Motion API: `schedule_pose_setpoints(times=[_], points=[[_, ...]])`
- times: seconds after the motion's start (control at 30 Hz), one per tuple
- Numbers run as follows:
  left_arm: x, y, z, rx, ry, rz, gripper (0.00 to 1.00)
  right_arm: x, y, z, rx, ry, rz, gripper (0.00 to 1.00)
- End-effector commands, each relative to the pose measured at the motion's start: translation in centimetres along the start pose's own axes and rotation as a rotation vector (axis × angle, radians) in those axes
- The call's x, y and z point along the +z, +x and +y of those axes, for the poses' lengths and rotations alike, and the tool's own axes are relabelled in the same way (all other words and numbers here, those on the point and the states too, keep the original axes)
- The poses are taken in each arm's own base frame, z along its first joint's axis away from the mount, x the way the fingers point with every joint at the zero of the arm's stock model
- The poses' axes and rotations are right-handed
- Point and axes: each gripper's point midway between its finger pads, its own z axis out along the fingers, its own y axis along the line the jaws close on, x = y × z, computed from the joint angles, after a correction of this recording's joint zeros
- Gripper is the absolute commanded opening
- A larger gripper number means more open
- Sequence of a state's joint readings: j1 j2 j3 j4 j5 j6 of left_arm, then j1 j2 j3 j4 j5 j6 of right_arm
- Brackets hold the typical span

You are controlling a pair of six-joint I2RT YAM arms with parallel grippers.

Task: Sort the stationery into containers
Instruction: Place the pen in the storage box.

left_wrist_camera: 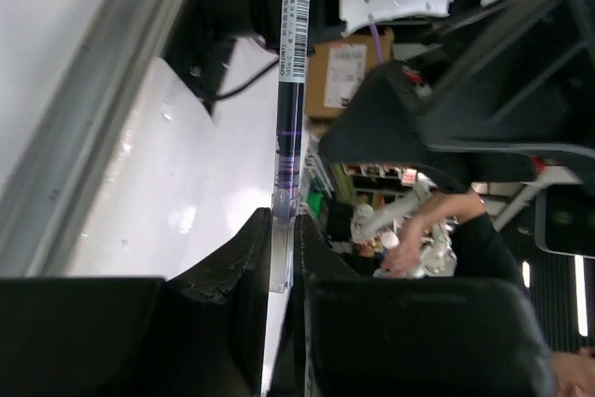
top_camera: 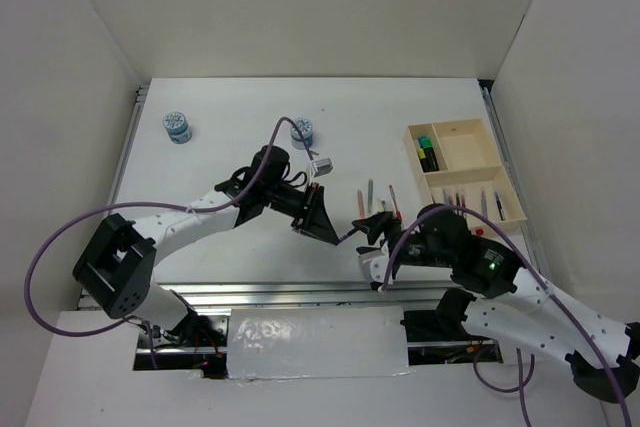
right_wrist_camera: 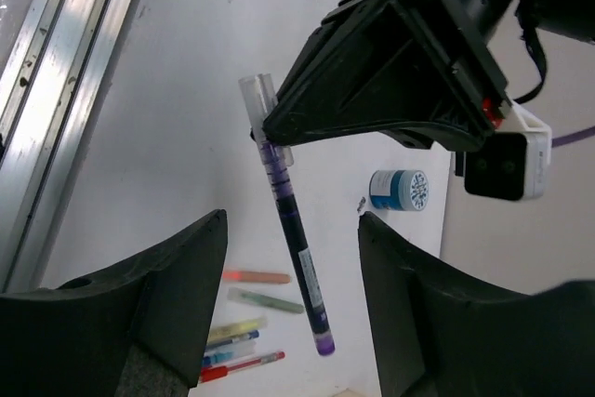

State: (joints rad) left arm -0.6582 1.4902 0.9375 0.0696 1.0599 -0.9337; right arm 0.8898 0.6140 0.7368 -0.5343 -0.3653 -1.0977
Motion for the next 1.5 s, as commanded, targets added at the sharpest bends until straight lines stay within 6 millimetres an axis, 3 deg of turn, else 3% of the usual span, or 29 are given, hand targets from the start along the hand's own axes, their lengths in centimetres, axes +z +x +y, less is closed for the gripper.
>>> schedule_pose_setpoints(times=[0.0, 0.13, 0.3, 0.63, 0.67, 0.73, 0.77, 0.8, 0.83, 0.9, 0.93, 1.03, 1.07, 1.13, 1.17, 1.23, 1.27, 1.33, 1.37, 1.43, 1.47], points=[[-0.6, 1.1, -4.0, 0.098, 0.108, 0.043, 0.00, 0.3, -0.5, -0.8, -0.169, 0.031, 0.005, 0.65], [-0.4, 1.3, -3.8, 0.073, 0.112, 0.079, 0.00, 0.8, -0.3, 0.9, -0.210, -0.040, 0.006, 0.58], [0.0, 1.5, -3.6, 0.070, 0.102, 0.092, 0.00, 1.3, 0.3, 1.4, -0.235, -0.065, 0.024, 0.52], [0.5, 1.4, -3.2, 0.069, 0.076, 0.092, 0.00, 2.0, 1.5, 1.5, -0.256, -0.089, 0.087, 0.22], [0.5, 1.4, -3.2, 0.070, 0.073, 0.090, 0.01, 1.9, 1.6, 1.5, -0.253, -0.088, 0.097, 0.14], [0.5, 1.1, -3.0, 0.081, 0.062, 0.075, 0.21, 2.0, 1.7, 1.4, -0.246, -0.083, 0.100, 0.05], [0.4, 1.0, -3.2, 0.092, 0.053, 0.063, 0.59, 2.0, 1.6, 1.3, -0.226, -0.069, 0.097, 0.01], [0.4, 0.3, -2.5, 0.089, -0.003, 0.018, 0.87, 1.8, 1.6, 1.1, -0.218, -0.055, 0.101, 0.00], [0.0, -0.1, -2.0, 0.107, -0.056, 0.000, 0.99, 1.7, 1.7, 1.1, -0.200, -0.048, 0.108, 0.00], [-1.2, -1.8, -1.6, 0.159, -0.132, -0.086, 0.99, 1.2, 2.3, 0.9, -0.100, -0.012, 0.139, 0.00], [-2.3, -3.7, -0.7, 0.214, -0.218, -0.153, 0.99, 0.9, 2.6, 0.8, -0.046, 0.008, 0.155, 0.00], [-7.0, -9.1, 2.3, 0.200, -0.404, -0.364, 0.99, -0.4, 5.7, -0.3, 0.306, 0.168, 0.251, 0.00], [-9.6, -11.1, 3.2, 0.182, -0.448, -0.462, 0.99, -1.9, 8.6, -1.4, 0.540, 0.305, 0.325, 0.00], [-12.5, -13.4, 4.8, 0.157, -0.541, -0.589, 0.99, -3.4, 11.8, -0.5, 0.760, 0.348, 0.400, 0.00], [-14.1, -14.2, 5.7, 0.146, -0.580, -0.633, 0.99, -6.5, 15.5, -1.0, 0.880, 0.478, 0.495, 0.00], [-15.8, -15.2, 7.4, 0.137, -0.670, -0.674, 0.99, -8.7, 18.2, -0.9, 1.025, 0.547, 0.522, 0.00], [-16.1, -15.4, 7.9, 0.131, -0.693, -0.678, 0.99, -12.4, 21.3, -0.9, 1.129, 0.661, 0.597, 0.00], [-16.2, -15.8, 8.9, 0.107, -0.731, -0.673, 0.99, -14.5, 22.7, -0.5, 1.235, 0.685, 0.586, 0.00], [-16.0, -15.5, 9.3, 0.085, -0.751, -0.651, 0.99, -16.9, 24.7, -0.2, 1.315, 0.735, 0.631, 0.00], [-15.0, -15.8, 9.5, 0.088, -0.768, -0.615, 0.99, -17.9, 26.6, 0.8, 1.406, 0.711, 0.638, 0.00], [-14.8, -15.9, 9.6, 0.090, -0.778, -0.611, 0.99, -19.6, 27.5, 0.6, 1.422, 0.756, 0.651, 0.00]])
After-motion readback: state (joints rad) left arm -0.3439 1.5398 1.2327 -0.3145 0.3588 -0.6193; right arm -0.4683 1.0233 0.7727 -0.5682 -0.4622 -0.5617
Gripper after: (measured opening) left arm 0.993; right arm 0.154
